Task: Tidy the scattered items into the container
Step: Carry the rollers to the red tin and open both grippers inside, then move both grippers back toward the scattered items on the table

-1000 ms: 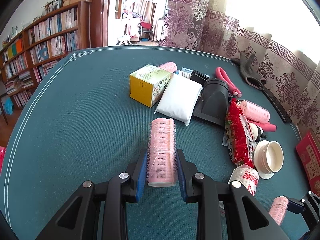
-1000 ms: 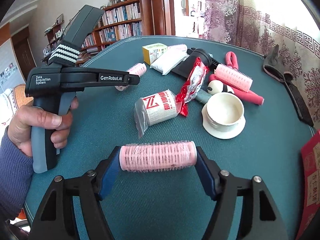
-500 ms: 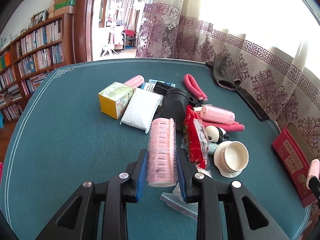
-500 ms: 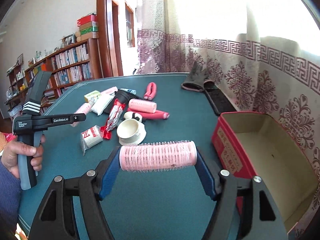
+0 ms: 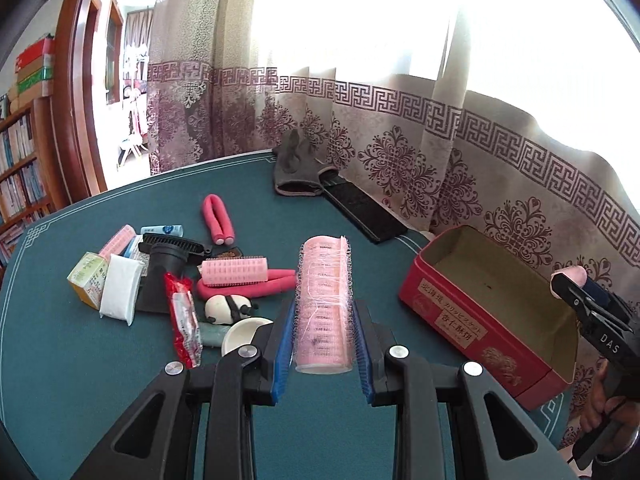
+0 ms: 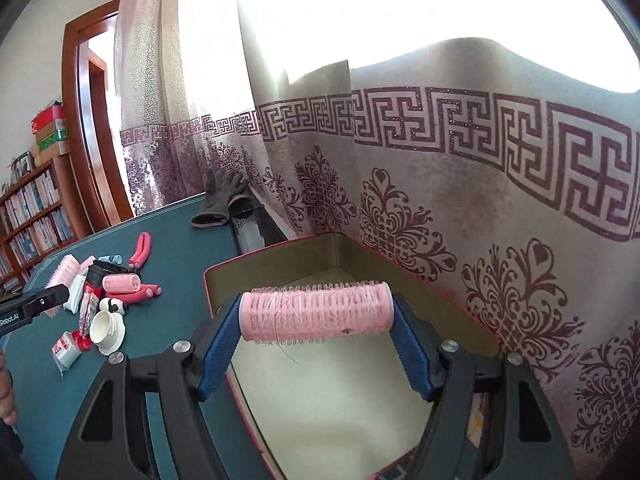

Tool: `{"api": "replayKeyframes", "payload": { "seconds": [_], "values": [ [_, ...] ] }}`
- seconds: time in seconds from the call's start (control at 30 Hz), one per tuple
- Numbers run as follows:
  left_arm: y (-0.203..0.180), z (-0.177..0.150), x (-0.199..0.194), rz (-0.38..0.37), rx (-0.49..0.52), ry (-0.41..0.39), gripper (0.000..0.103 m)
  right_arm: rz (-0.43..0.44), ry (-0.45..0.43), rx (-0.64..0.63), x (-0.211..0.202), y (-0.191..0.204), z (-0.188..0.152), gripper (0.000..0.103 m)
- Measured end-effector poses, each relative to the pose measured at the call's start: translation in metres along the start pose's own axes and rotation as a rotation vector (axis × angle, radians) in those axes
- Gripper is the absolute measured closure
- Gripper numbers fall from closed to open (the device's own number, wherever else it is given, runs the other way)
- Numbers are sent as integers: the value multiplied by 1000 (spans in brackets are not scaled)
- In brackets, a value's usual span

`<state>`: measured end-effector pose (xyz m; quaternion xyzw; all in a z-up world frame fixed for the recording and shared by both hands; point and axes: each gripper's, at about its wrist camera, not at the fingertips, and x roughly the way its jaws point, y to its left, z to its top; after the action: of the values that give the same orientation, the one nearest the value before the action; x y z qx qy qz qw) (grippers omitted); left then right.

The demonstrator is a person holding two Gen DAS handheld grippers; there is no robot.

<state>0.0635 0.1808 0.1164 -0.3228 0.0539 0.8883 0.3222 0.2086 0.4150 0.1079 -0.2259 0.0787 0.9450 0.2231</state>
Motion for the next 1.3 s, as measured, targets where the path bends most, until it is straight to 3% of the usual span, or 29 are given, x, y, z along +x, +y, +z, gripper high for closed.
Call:
{"api": "replayKeyframes", "payload": {
  "seconds": [0.33, 0.57, 0.63, 0.67, 0.7, 0.77, 1.3],
  "values": [
    [-112, 18, 34, -160, 159, 36, 74, -48, 0, 52, 1, -47, -1, 28],
    [-150, 28, 60, -217, 181, 76, 72, -59, -11, 74, 0, -61, 3, 28],
    [-153, 29, 64, -204, 175, 82, 44, -52, -2, 76, 1, -62, 3, 24],
    [-152, 28, 63, -181, 171, 63, 14, -49, 0, 78, 1, -62, 3, 23],
    [-149, 27, 59, -153, 167, 29, 4, -47, 1, 81, 2, -62, 3, 23],
    [-144, 24, 52, -112, 177, -7, 4, -44, 2, 82, 2, -62, 3, 22],
    [-75, 7, 37, 86, 88, 3, 4, 9, 11, 61, -4, -29, -3, 22]
  ]
}}
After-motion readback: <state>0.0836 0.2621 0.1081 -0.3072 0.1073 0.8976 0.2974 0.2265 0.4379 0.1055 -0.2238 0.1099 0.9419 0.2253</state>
